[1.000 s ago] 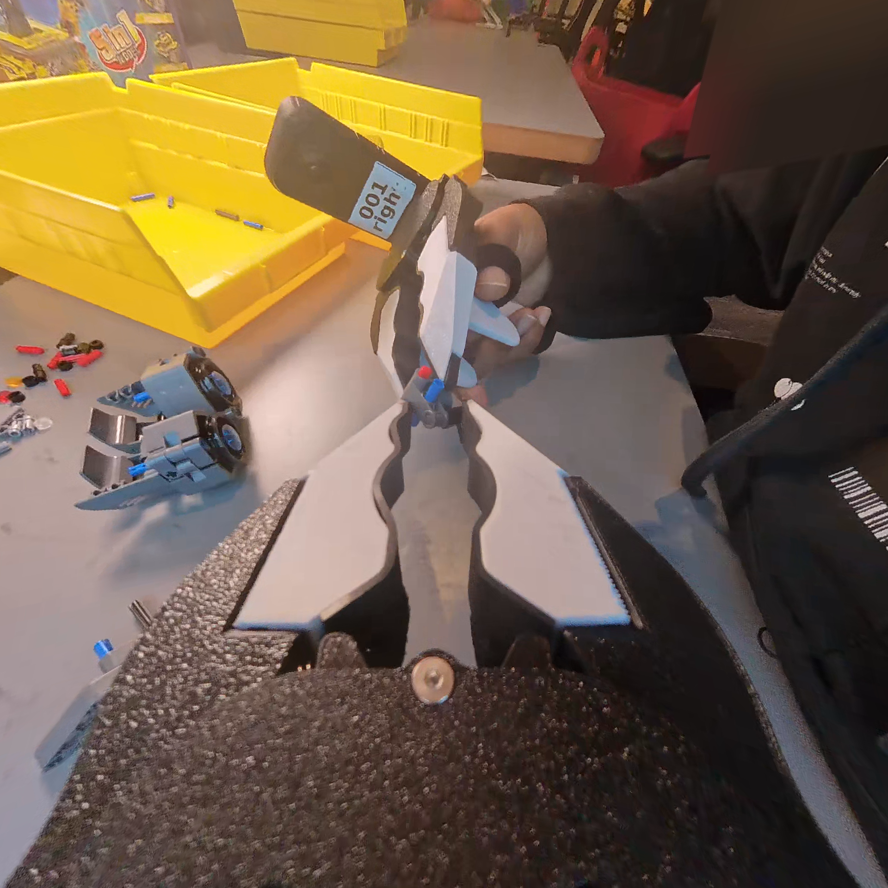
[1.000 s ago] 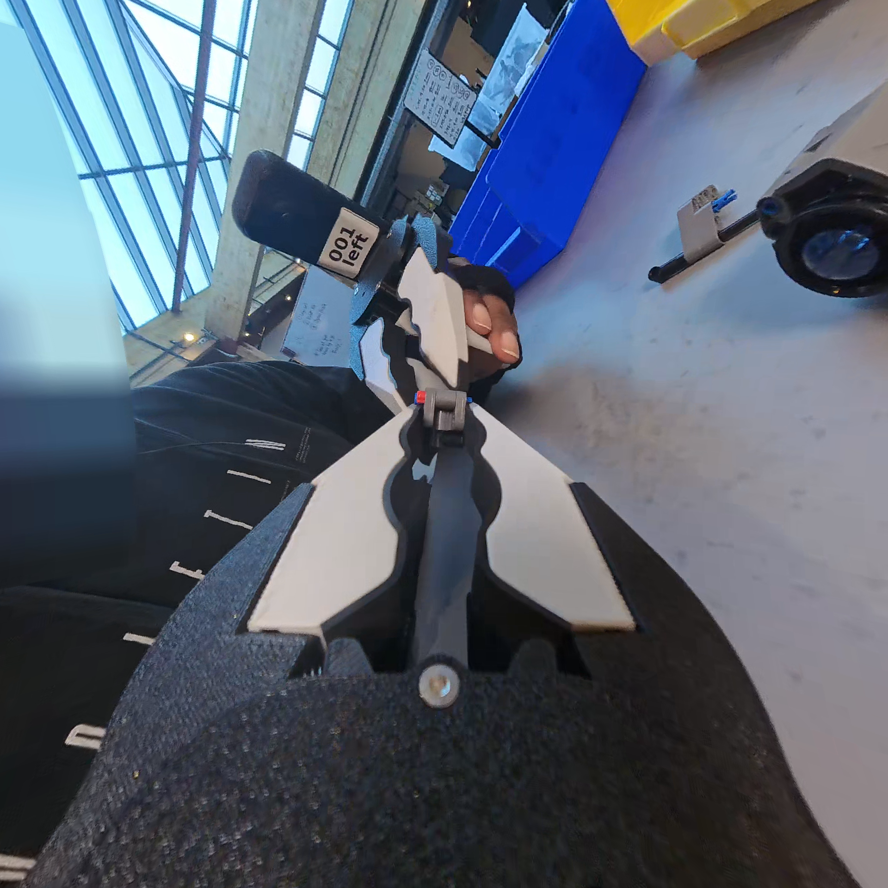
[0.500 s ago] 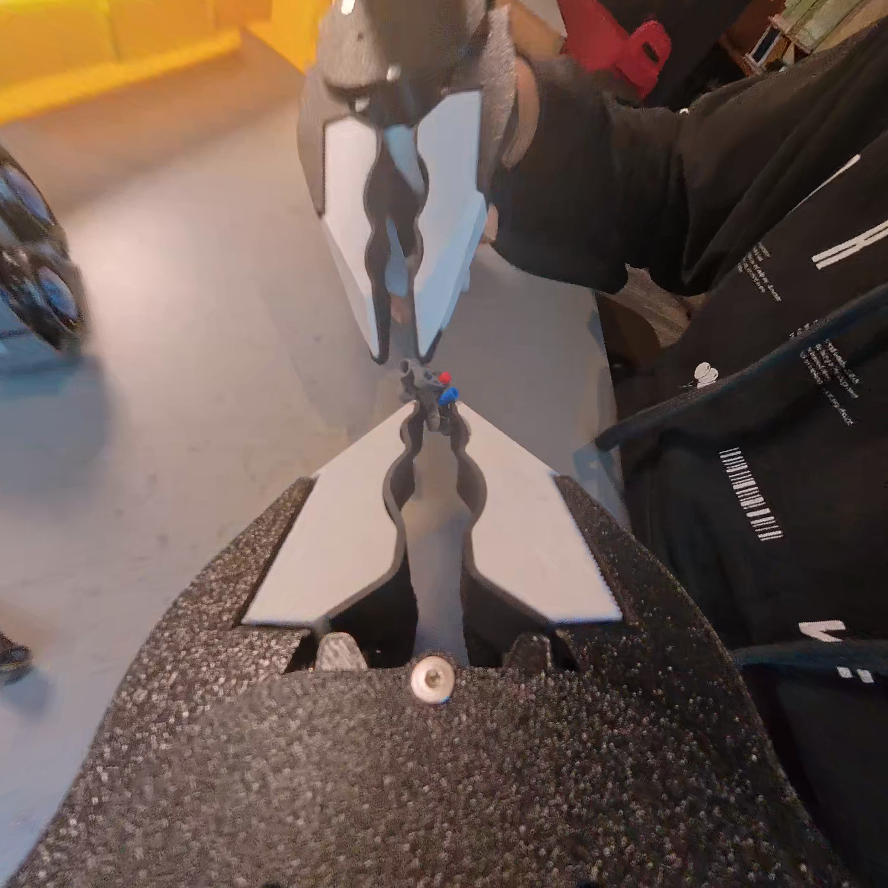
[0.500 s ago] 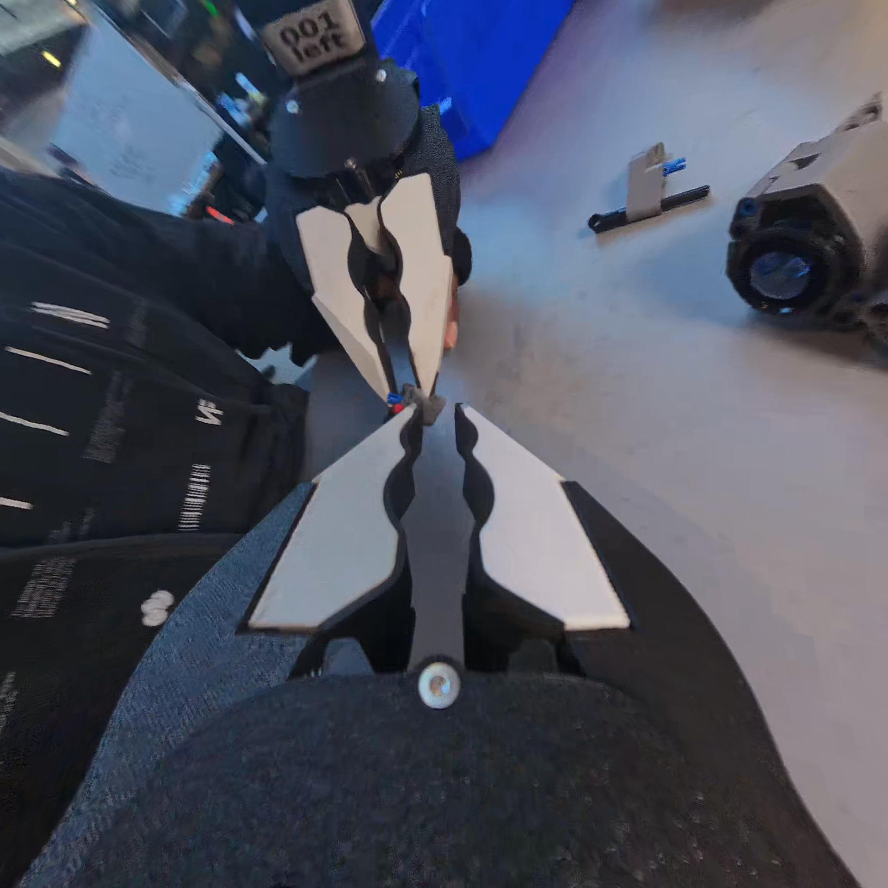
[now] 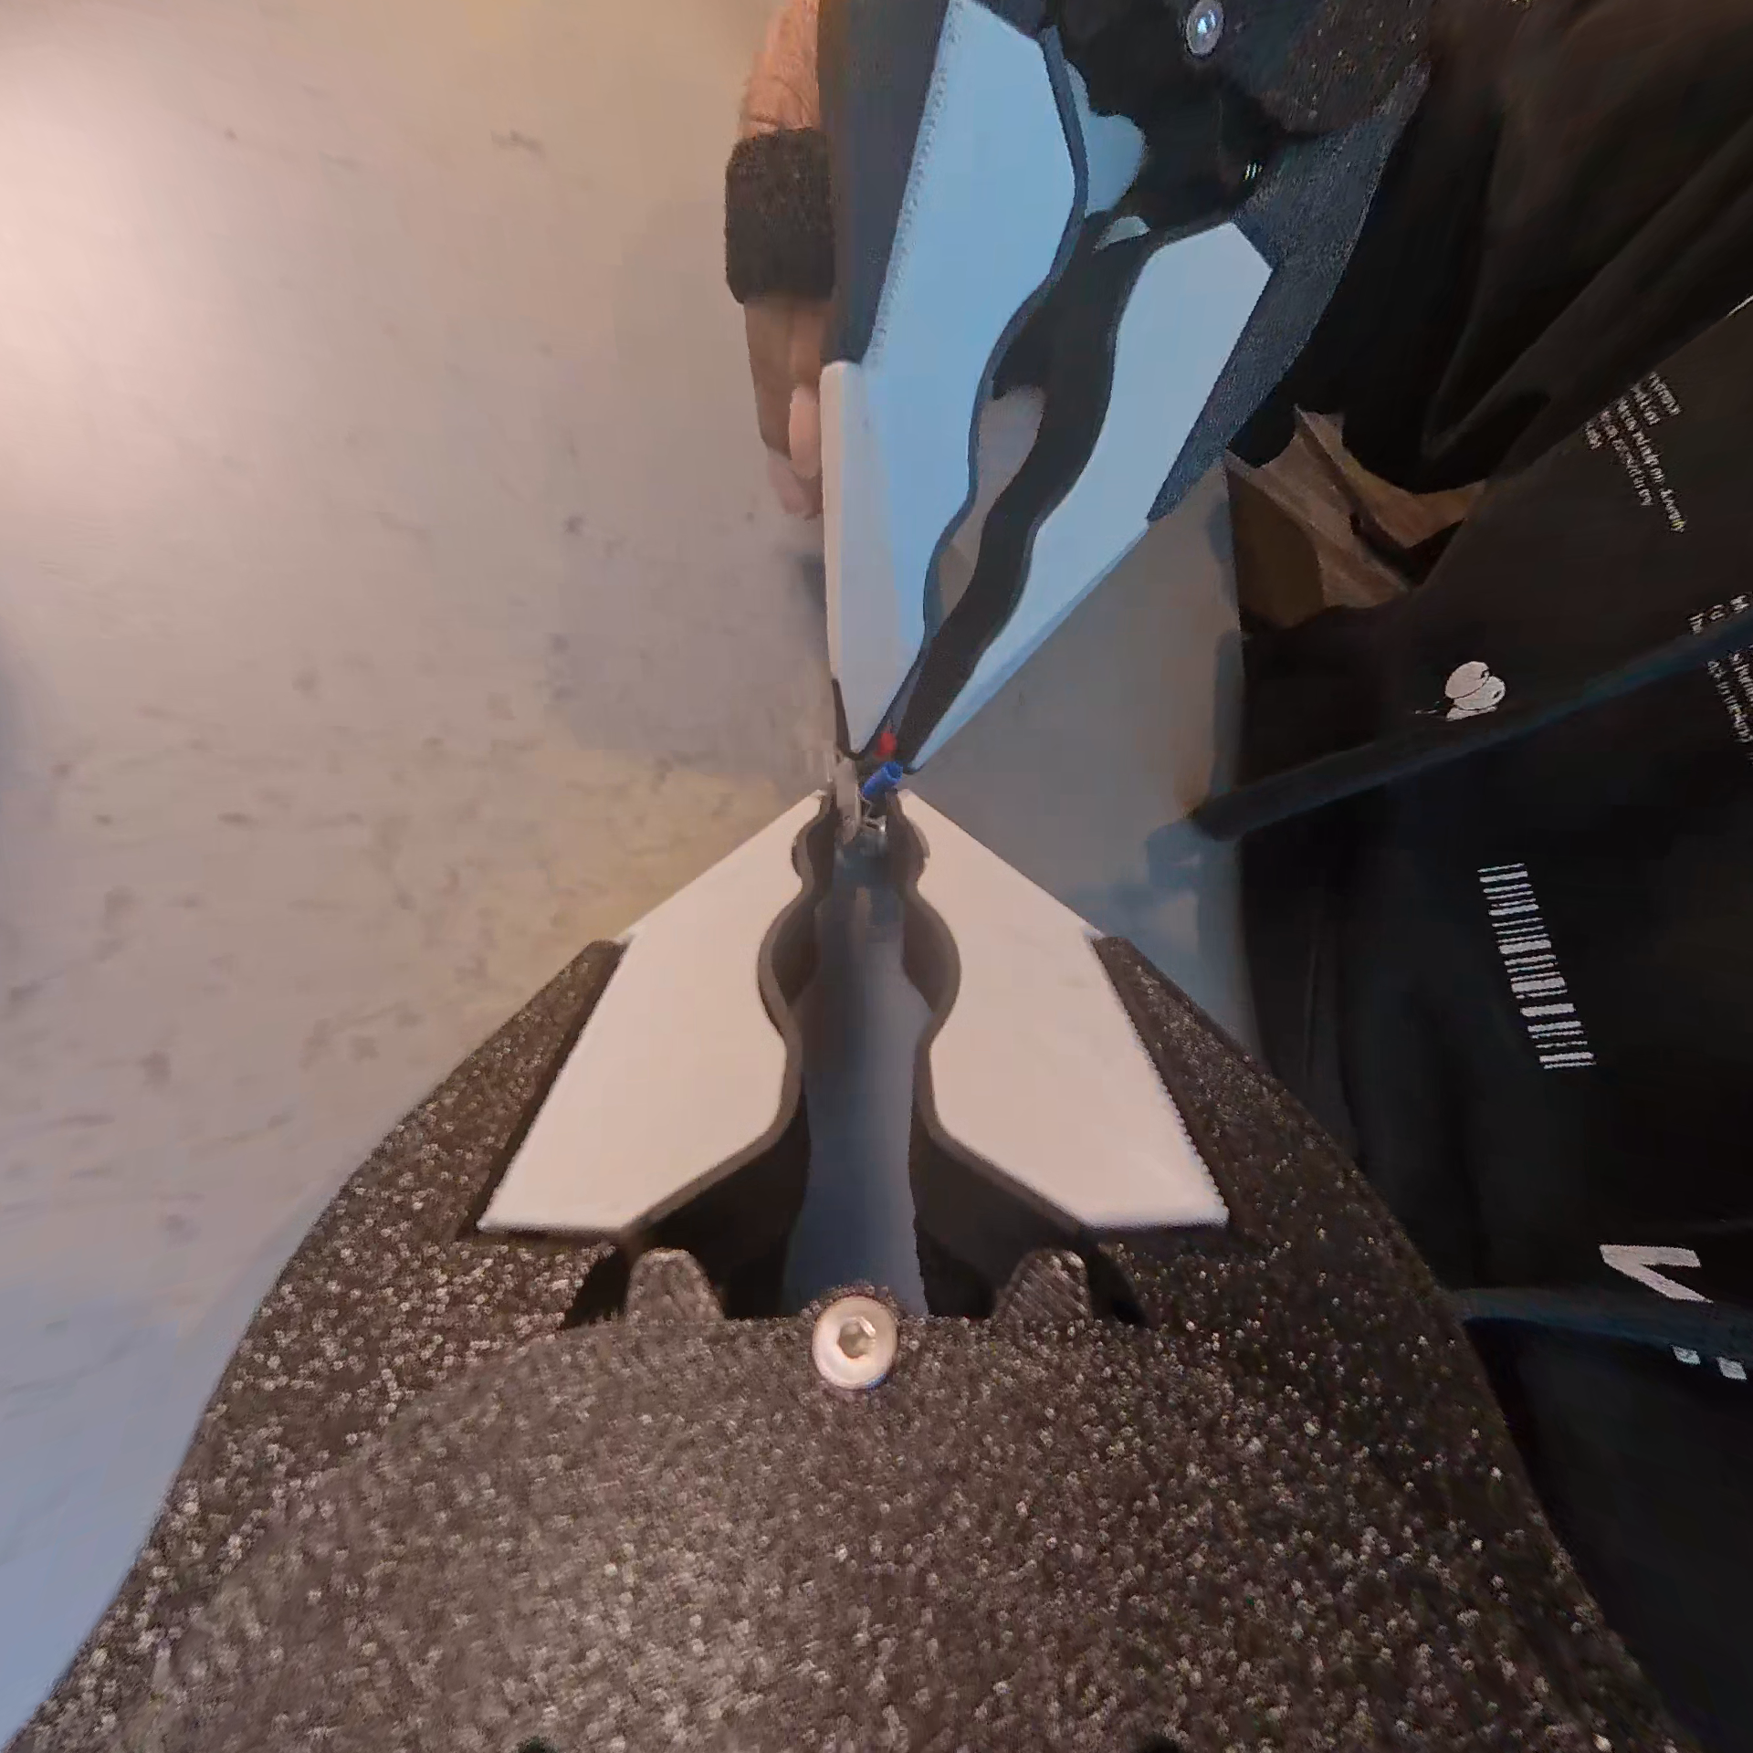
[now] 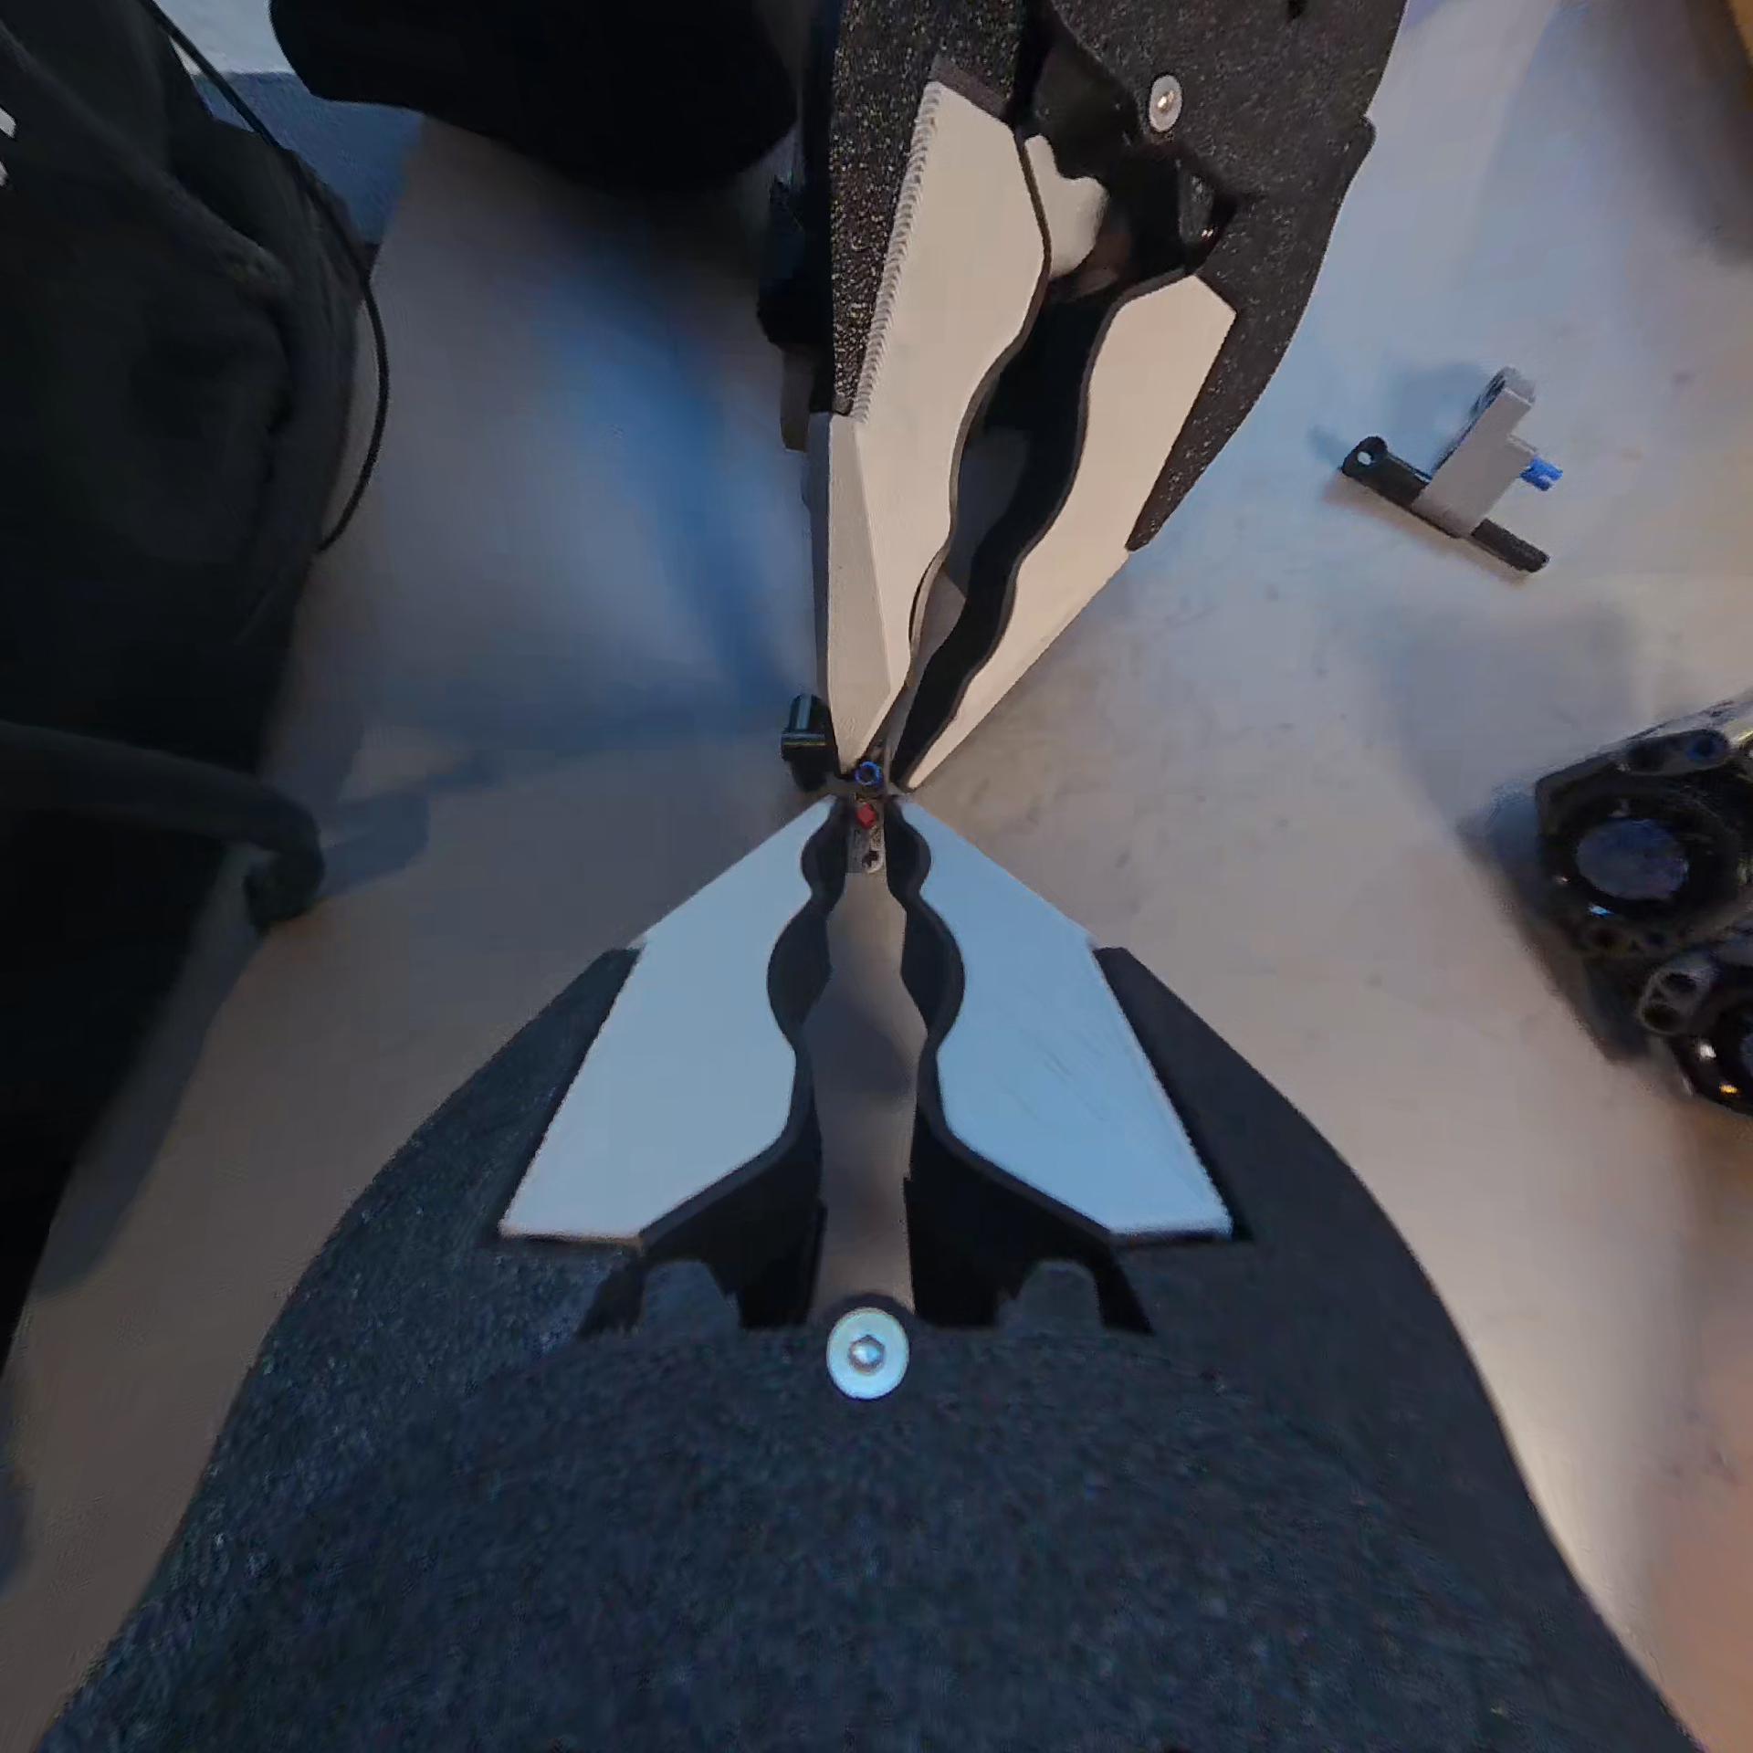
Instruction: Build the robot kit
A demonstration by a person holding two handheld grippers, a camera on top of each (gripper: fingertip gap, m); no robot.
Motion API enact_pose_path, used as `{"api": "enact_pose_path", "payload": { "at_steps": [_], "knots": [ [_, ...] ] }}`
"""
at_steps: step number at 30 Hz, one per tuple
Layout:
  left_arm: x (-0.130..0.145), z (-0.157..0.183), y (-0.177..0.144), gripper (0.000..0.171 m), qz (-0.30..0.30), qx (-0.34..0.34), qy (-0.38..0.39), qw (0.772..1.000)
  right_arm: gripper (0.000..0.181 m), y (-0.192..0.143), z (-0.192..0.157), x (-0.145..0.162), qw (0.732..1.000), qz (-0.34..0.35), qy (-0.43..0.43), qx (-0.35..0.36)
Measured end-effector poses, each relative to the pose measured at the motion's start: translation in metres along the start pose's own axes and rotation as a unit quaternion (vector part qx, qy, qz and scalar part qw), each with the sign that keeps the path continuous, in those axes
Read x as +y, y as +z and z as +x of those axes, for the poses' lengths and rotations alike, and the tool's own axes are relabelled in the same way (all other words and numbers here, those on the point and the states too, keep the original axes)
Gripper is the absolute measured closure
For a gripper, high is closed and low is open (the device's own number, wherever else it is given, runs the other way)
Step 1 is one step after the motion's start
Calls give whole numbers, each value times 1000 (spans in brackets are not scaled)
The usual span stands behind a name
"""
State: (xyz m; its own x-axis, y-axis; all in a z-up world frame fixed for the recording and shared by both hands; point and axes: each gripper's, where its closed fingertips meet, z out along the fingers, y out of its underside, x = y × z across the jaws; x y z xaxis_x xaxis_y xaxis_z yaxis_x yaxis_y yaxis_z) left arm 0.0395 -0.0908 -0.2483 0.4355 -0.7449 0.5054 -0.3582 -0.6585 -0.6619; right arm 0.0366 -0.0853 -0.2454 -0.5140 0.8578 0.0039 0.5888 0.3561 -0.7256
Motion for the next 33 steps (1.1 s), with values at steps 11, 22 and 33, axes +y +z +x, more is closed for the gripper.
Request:
{"api": "enact_pose_path", "payload": {
  "at_steps": [11,22,33],
  "knots": [
    [1,3,0,161,-10,-34,76,997,176,1,0,0,995,11,94,-40],
    [2,3,2,164,-21,-50,75,996,179,-7,-3,-8,999,-34,21,-4],
    [-1,3,3,164,-12,-52,72,996,181,-5,-3,0,990,-133,36,-18]
  ]
}}
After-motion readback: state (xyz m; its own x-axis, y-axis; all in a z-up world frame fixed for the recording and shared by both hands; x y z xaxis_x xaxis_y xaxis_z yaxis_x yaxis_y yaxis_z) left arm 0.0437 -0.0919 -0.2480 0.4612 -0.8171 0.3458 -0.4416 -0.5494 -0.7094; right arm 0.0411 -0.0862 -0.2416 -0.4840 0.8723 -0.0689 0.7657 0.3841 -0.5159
